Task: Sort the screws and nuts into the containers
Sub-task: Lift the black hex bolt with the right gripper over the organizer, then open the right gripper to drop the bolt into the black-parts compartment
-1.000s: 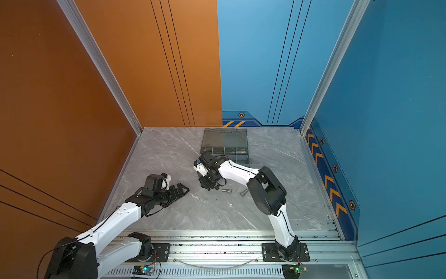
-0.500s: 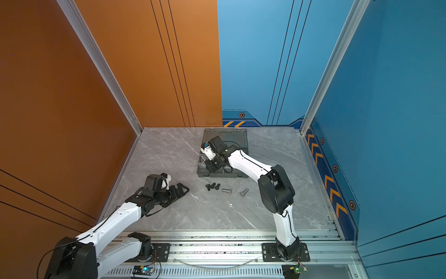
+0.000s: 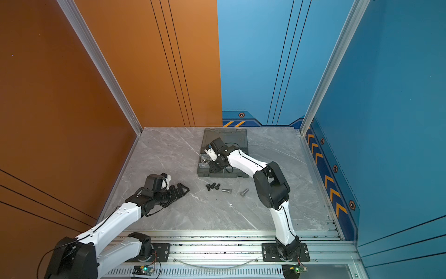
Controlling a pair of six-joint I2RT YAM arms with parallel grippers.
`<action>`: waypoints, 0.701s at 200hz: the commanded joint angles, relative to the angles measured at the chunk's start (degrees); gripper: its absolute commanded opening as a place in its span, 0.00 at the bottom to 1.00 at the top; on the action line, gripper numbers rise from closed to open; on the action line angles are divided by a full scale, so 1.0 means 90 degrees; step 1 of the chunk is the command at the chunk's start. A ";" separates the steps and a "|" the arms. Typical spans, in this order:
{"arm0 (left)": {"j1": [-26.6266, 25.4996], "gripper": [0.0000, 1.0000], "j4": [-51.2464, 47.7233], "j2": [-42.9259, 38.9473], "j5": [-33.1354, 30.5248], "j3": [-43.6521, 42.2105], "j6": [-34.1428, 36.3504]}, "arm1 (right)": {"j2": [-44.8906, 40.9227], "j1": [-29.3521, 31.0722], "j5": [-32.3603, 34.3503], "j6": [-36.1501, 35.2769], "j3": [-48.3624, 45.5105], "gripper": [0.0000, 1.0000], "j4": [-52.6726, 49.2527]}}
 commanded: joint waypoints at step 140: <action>-0.0055 0.98 0.0024 0.0046 0.0000 0.0115 -0.0030 | -0.0145 0.0041 0.0559 -0.0138 0.0022 0.44 -0.0208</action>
